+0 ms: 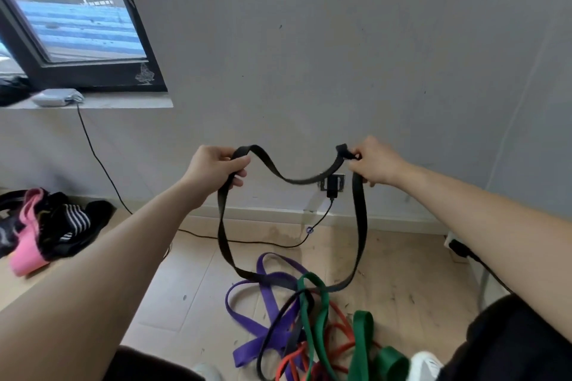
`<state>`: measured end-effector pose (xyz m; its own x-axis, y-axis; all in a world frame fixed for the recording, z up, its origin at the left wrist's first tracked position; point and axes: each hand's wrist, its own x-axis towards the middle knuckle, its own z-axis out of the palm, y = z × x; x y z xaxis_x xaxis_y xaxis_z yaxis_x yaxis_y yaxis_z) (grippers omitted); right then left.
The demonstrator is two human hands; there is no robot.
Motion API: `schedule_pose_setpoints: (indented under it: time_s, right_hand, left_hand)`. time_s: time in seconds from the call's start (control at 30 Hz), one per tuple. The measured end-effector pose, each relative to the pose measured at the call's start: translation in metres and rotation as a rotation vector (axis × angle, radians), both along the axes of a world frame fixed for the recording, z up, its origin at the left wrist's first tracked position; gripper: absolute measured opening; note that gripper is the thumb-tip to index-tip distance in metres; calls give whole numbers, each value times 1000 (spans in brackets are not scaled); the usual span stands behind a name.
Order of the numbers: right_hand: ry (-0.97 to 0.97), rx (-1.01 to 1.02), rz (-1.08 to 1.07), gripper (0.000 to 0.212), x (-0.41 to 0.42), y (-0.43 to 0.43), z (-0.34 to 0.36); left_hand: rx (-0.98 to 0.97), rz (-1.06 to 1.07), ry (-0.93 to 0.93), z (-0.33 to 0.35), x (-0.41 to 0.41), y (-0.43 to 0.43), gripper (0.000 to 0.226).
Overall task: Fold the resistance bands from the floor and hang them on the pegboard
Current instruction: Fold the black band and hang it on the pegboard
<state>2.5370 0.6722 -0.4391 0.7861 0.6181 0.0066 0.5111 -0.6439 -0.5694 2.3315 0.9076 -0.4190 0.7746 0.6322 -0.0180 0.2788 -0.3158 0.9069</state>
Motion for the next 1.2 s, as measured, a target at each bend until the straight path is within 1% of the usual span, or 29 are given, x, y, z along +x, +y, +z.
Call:
schedule_pose_setpoints:
  time_s: [0.1, 0.2, 0.27, 0.33, 0.37, 0.43, 0.5, 0.57, 0.67, 0.73, 0.83, 0.93, 1.03, 1.1, 1.2]
  right_hand:
    - [57, 122, -156, 18, 26, -17, -6]
    - [70, 188, -236, 22, 42, -30, -12]
    - [58, 220, -212, 27, 45, -31, -11]
    - [78, 255, -139, 25, 37, -27, -4]
    - [104, 280, -95, 23, 32, -23, 1]
    - [138, 324, 0, 22, 16, -16, 12]
    - [142, 340, 91, 21, 0, -10, 21]
    - [132, 331, 182, 19, -16, -4, 28]
    - [111, 342, 294, 19, -32, 3, 36]
    - [95, 378, 349, 24, -40, 5, 43]
    - [54, 419, 378, 30, -48, 5, 52]
    - [3, 466, 394, 26, -51, 6, 59]
    - [21, 535, 399, 24, -52, 2, 64]
    - [23, 583, 386, 22, -51, -2, 68]
    - [29, 652, 331, 18, -43, -8, 71]
  left_hand:
    - [55, 86, 69, -11, -7, 15, 9]
    - [118, 193, 151, -22, -10, 31, 13]
    - [150, 150, 267, -29, -11, 37, 22]
    - [170, 31, 376, -32, -9, 31, 41]
    - [185, -20, 391, -32, -5, 27, 48]
    - [192, -84, 315, -26, 4, 14, 48]
    - [152, -152, 198, -17, 15, -4, 46]
    - [117, -236, 125, -8, 27, -24, 47]
    - [89, -364, 84, -5, 40, -54, 55]
    - [77, -432, 59, -7, 45, -69, 52]
    - [68, -477, 6, -11, 51, -82, 32]
    - [44, -449, -43, -9, 55, -89, 18]
    - [1, -419, -109, -5, 58, -93, 5]
    - [-19, -414, -131, -2, 57, -95, 7]
    - [102, -419, -132, 0, 54, -88, 15]
